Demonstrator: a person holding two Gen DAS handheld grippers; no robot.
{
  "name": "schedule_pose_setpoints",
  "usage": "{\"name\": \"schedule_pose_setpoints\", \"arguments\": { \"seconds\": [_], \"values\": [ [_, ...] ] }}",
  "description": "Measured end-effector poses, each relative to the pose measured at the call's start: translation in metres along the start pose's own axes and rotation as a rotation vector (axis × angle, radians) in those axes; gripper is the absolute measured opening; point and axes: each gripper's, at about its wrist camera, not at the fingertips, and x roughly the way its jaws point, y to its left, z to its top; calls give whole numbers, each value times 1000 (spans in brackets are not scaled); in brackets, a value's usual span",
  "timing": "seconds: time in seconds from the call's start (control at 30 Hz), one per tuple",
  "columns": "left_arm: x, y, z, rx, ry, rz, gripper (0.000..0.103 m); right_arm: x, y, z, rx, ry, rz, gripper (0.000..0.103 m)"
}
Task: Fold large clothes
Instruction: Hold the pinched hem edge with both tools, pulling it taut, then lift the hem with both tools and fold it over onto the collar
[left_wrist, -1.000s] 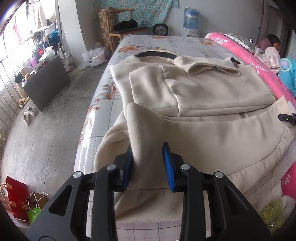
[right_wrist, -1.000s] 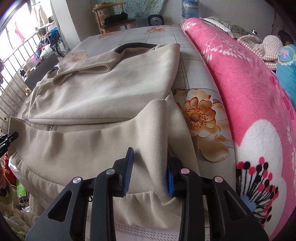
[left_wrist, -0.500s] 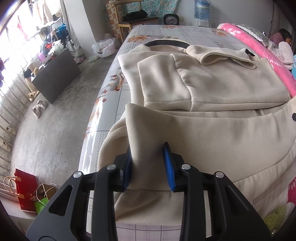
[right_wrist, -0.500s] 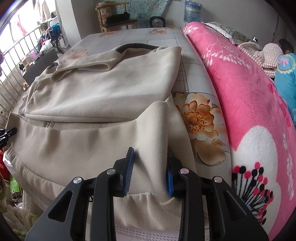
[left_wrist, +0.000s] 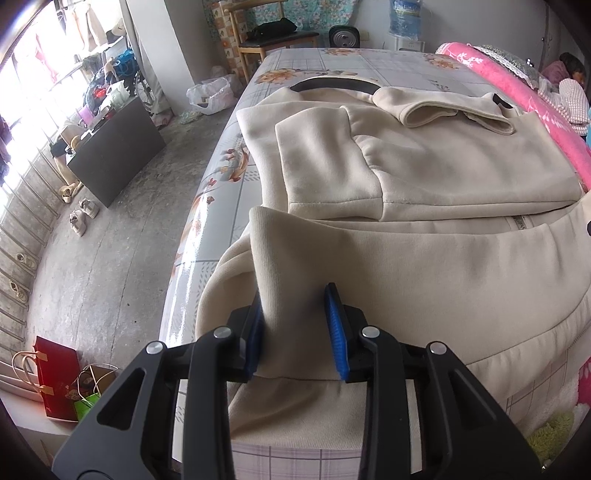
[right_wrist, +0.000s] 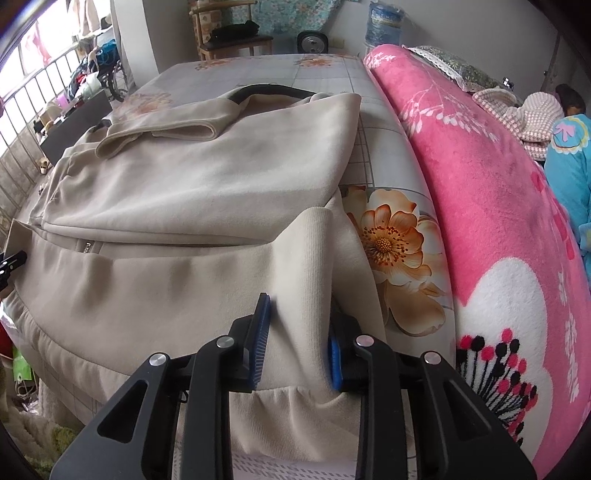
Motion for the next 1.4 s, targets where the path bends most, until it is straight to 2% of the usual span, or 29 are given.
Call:
{"name": "schedule_pose_setpoints", "arguments": {
  "seconds": [0.93, 0.97, 1.07, 1.1, 1.2, 1.33, 1.4],
  "values": [
    [1, -3, 1, 19, 3, 24, 30, 3, -2, 0, 11, 7, 3, 27],
    [1, -3, 1, 20, -3, 23, 29, 1, -1, 0, 11, 0, -4, 24],
    [-6, -1, -5, 45, -46, 30, 11, -13, -2, -4, 39, -35, 9, 9],
    [-12, 2, -7, 44, -72, 21, 7, -19, -3, -5, 48, -50, 14, 7],
    [-43, 19, -18, -9, -149, -52, 6, -52, -3, -14, 64, -122, 37, 6],
    [-94, 22, -29, 37, -263, -38, 5, -101, 6, -18, 53, -237, 38, 6],
    [-115, 23, -23, 44, -308, -37, 5, -120, 4, -11, 67, -293, 54, 6]
  ]
}}
